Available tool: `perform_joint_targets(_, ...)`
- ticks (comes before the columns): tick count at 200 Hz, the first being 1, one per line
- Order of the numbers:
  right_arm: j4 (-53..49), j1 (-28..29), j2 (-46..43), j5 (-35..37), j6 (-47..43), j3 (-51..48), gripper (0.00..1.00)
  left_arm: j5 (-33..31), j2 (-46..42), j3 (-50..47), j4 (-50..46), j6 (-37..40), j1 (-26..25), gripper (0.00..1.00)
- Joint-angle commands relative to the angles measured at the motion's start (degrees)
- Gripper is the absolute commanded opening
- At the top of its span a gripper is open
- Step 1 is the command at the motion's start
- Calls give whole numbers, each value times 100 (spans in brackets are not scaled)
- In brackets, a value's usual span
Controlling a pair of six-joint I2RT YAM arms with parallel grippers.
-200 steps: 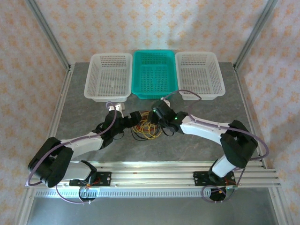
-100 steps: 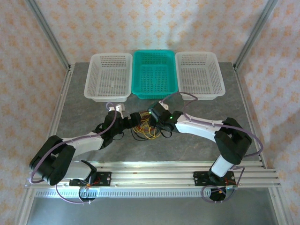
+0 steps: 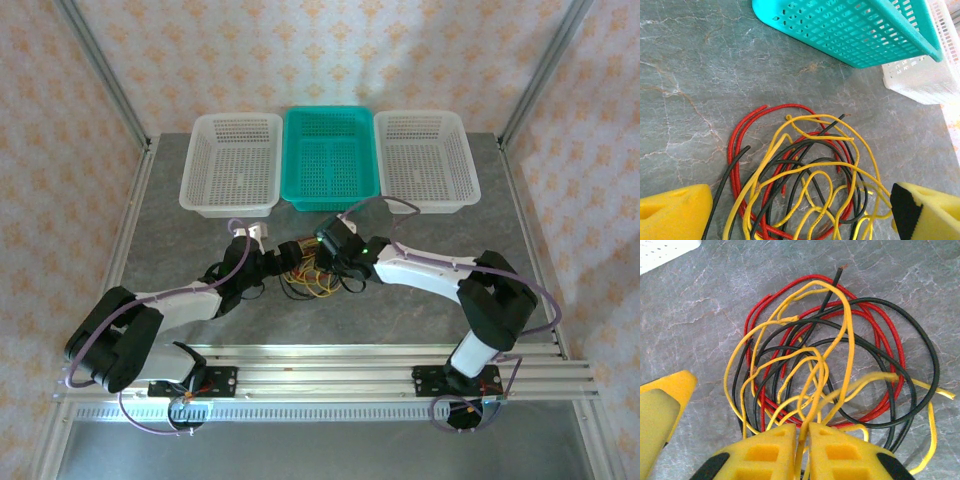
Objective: Untangle the cables
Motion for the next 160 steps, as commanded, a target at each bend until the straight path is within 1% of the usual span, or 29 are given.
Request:
perform_joint_targets(1, 55, 41, -167, 224, -19, 108, 8, -169, 64, 159, -122, 173, 22, 95)
perform_joint_targets(40, 250, 47, -573, 283, -111, -19, 0, -381, 113, 411, -530, 471, 20, 97)
perform_joint_targets(70, 468, 46, -892, 231, -335, -112, 0, -391, 292, 564, -661, 609, -4, 98)
perform_joint_targets(111, 583, 48, -1111, 109, -604, -127, 0, -441, 584, 744, -748, 700, -114, 99)
perform_joint_targets(160, 806, 46, -1275, -147, -888, -253, 0, -441, 747, 789, -614, 664, -166, 99)
